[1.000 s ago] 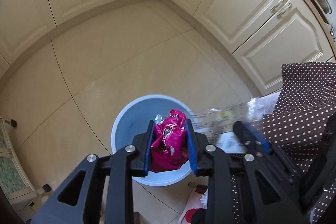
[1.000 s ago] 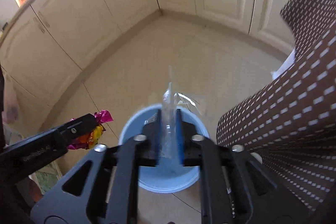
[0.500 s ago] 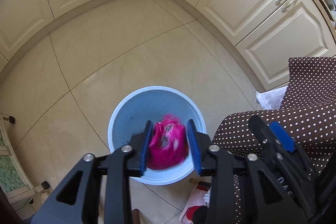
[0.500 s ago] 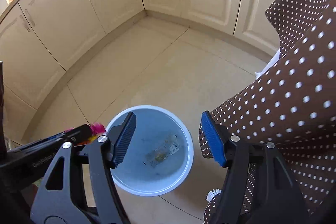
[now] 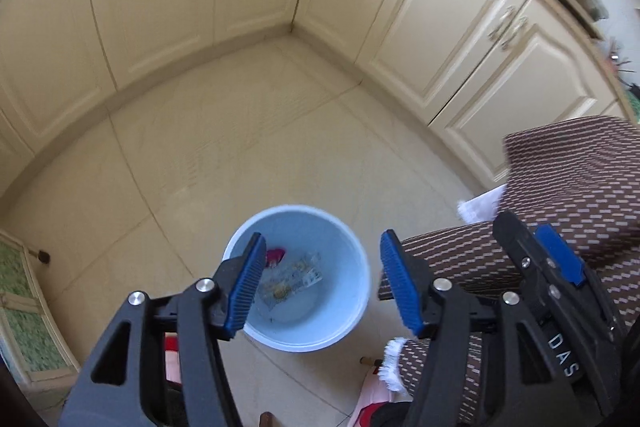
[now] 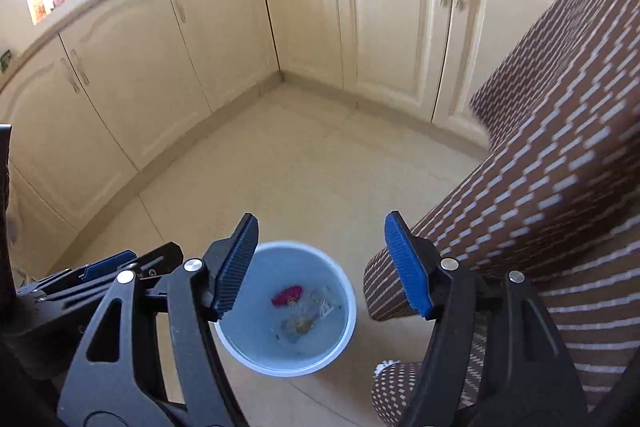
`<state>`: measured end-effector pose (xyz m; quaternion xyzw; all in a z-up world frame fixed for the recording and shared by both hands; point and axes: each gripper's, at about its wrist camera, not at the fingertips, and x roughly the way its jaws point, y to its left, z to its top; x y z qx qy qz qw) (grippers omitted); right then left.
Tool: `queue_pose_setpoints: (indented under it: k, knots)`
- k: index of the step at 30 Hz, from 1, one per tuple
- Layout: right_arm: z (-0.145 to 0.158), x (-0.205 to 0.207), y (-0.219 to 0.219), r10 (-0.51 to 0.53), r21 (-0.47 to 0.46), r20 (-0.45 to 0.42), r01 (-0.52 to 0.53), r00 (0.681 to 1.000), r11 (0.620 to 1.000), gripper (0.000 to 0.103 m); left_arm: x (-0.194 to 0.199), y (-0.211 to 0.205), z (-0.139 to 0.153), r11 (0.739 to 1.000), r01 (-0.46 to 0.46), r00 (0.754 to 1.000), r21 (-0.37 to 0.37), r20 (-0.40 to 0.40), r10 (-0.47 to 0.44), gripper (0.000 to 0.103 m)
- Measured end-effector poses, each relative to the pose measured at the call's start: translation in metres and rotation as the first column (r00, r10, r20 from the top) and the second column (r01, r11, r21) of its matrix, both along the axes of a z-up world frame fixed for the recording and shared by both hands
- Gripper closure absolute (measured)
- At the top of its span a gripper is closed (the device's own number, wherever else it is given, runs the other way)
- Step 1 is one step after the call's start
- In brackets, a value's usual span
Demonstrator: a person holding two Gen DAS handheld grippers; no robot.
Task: Collect trash
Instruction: 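Move both tools back over the table toward the red can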
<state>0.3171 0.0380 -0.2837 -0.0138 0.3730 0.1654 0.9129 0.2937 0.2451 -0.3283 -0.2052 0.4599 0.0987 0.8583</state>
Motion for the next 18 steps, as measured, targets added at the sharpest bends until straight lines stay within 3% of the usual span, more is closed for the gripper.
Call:
queue_pose_setpoints:
  k: [4, 8, 12, 18]
  knots:
    - [0.064, -0.033, -0.027, -0.04, 0.019, 0.124, 0.038, 0.992, 0.999, 0.036, -0.026, -0.021, 0.057, 0.999, 0.033, 0.994, 0.041, 0.105, -0.037, 0.044]
    - [0.117, -0.069, -0.067, -0.103, 0.043, 0.227, 0.095, 0.969, 0.994, 0.034, -0.052, -0.063, 0.114, 0.991, 0.102, 0.972, 0.092, 0.202, -0.119, 0.042]
    - [0.164, -0.116, -0.127, -0.197, 0.072, 0.319, 0.183, 0.927, 0.98, 0.032, -0.077, -0.117, 0.159, 0.971, 0.195, 0.931, 0.139, 0.286, -0.228, 0.039]
    - [0.193, -0.162, -0.222, -0.368, 0.111, 0.337, 0.352, 0.867, 0.93, 0.03, -0.093, -0.208, 0.192, 0.911, 0.373, 0.851, 0.177, 0.325, -0.412, 0.037]
